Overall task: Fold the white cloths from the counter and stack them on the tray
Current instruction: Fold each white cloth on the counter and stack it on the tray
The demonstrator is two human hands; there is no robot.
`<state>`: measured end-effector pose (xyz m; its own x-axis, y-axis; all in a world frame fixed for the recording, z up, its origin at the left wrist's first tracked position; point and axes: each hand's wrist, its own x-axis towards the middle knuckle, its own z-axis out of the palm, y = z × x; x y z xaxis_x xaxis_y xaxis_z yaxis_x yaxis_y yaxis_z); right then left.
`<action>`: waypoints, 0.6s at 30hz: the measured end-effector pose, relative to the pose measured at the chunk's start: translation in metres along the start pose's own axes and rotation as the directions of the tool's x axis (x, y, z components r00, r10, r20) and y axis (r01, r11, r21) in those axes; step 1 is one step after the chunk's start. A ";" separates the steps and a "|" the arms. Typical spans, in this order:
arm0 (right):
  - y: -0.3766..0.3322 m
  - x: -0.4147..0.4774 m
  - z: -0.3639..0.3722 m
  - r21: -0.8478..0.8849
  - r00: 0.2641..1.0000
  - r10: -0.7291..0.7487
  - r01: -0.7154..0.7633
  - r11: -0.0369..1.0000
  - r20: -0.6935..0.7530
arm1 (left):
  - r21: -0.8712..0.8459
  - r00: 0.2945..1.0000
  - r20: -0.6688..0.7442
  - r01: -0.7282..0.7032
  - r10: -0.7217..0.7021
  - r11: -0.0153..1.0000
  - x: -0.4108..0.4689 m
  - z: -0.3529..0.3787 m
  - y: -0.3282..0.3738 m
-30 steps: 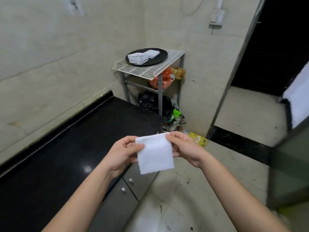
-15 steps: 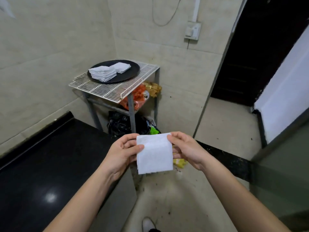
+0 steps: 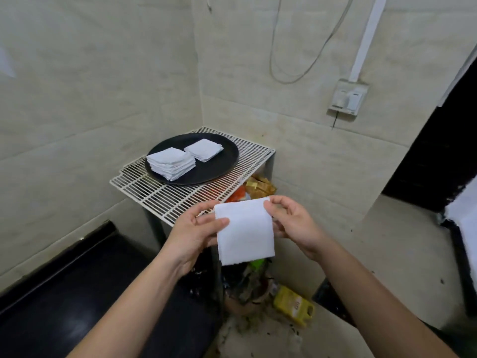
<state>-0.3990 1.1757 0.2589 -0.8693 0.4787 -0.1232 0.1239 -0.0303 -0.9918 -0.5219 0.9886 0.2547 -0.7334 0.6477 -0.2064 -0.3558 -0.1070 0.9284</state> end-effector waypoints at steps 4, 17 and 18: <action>-0.005 0.079 -0.002 -0.015 1.000 0.007 -0.007 1.000 0.019 | 0.028 0.991 -0.122 -0.054 0.057 0.998 0.059 -0.004 0.016; -0.047 0.392 -0.012 -0.161 0.915 0.119 -0.060 0.985 0.386 | 0.153 0.770 -0.632 0.011 0.089 0.988 0.308 -0.016 0.067; -0.048 0.411 -0.009 -0.169 0.913 0.109 -0.045 0.985 0.393 | 0.180 0.750 -0.654 0.023 0.102 0.983 0.323 -0.019 0.069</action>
<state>-0.7575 1.3821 0.2558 -0.9682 0.0890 -0.2337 0.2420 0.0974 -0.9654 -0.7944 1.1757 0.2464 -0.9649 -0.0186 -0.2621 -0.2627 0.0456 0.9638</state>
